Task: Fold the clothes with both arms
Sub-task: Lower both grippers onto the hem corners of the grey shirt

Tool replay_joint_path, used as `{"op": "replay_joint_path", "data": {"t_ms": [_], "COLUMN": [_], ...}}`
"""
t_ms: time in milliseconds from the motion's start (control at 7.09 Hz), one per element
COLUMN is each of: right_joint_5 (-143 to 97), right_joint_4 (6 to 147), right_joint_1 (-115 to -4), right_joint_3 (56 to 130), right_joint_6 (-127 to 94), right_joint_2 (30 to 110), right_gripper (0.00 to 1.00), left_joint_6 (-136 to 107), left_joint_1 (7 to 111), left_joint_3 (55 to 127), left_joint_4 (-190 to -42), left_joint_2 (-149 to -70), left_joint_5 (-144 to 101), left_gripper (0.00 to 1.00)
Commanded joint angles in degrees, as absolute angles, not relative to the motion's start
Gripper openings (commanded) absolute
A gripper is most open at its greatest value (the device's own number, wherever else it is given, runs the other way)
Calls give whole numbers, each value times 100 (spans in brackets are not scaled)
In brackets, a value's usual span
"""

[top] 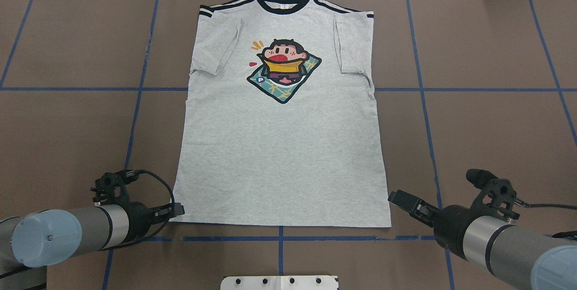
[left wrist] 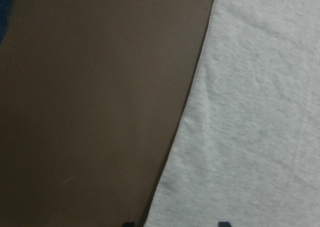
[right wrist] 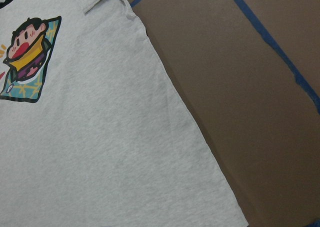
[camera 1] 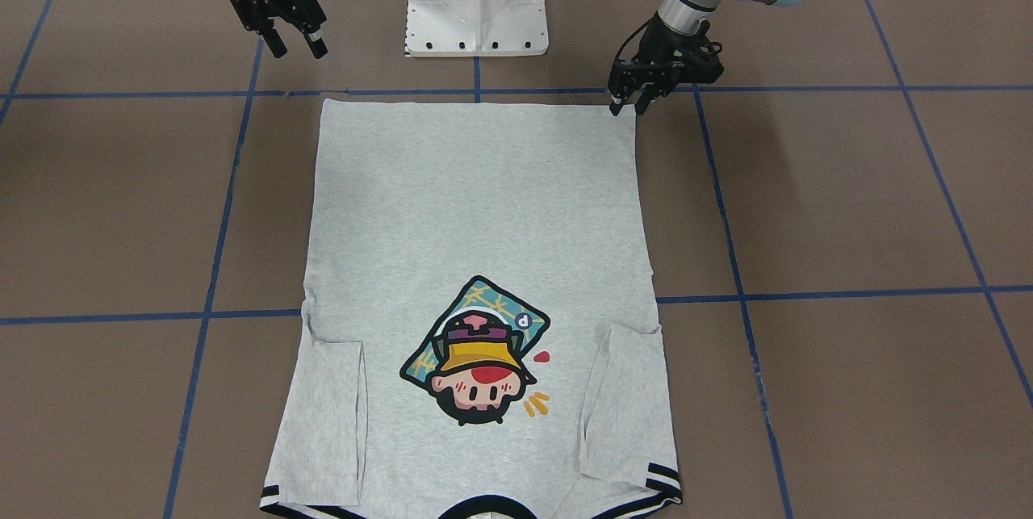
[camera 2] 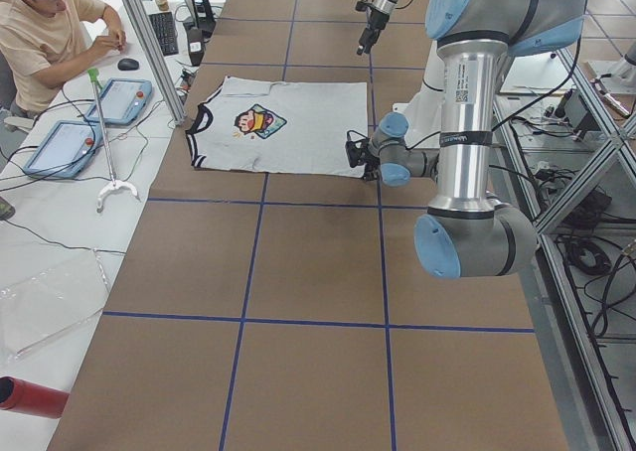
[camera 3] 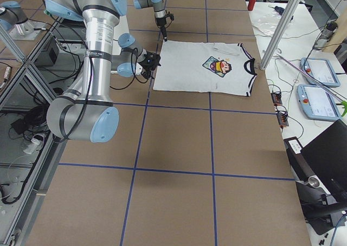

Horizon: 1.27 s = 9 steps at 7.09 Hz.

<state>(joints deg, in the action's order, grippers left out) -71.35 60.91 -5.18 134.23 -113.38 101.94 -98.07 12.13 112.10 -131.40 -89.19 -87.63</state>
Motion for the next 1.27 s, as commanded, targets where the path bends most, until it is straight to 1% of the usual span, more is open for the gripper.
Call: {"op": "replay_joint_path", "data": {"t_ms": [0, 423, 564, 705, 846, 987, 1128], "right_joint_5": [-7137, -7128, -7128, -7128, -7128, -7119, -7102], "right_joint_4": [6091, 6091, 6091, 6091, 6091, 6091, 6091], "right_joint_1": [-510, -501, -501, -501, -484, -483, -483], "right_joint_3": [13412, 13403, 13403, 13403, 13377, 13377, 13368], "right_joint_6": [-11347, -11347, -11338, -11338, -11338, -11347, -11338], "right_joint_2": [10195, 10195, 10195, 10195, 10195, 10195, 10195], "right_gripper": [96, 96, 96, 96, 96, 96, 96], "left_joint_6": [-9800, -9800, -9800, -9817, -9809, -9809, -9809], "left_joint_1": [1204, 1178, 1169, 1169, 1160, 1160, 1160], "left_joint_3": [11206, 11206, 11206, 11206, 11189, 11188, 11197], "left_joint_4": [-13140, -13131, -13131, -13131, -13131, -13131, -13131], "left_joint_2": [-8912, -8912, -8912, -8903, -8903, -8903, -8903], "left_joint_5": [-8763, -8763, -8754, -8754, -8745, -8745, -8745], "left_gripper": [57, 57, 51, 38, 32, 19, 9]}}
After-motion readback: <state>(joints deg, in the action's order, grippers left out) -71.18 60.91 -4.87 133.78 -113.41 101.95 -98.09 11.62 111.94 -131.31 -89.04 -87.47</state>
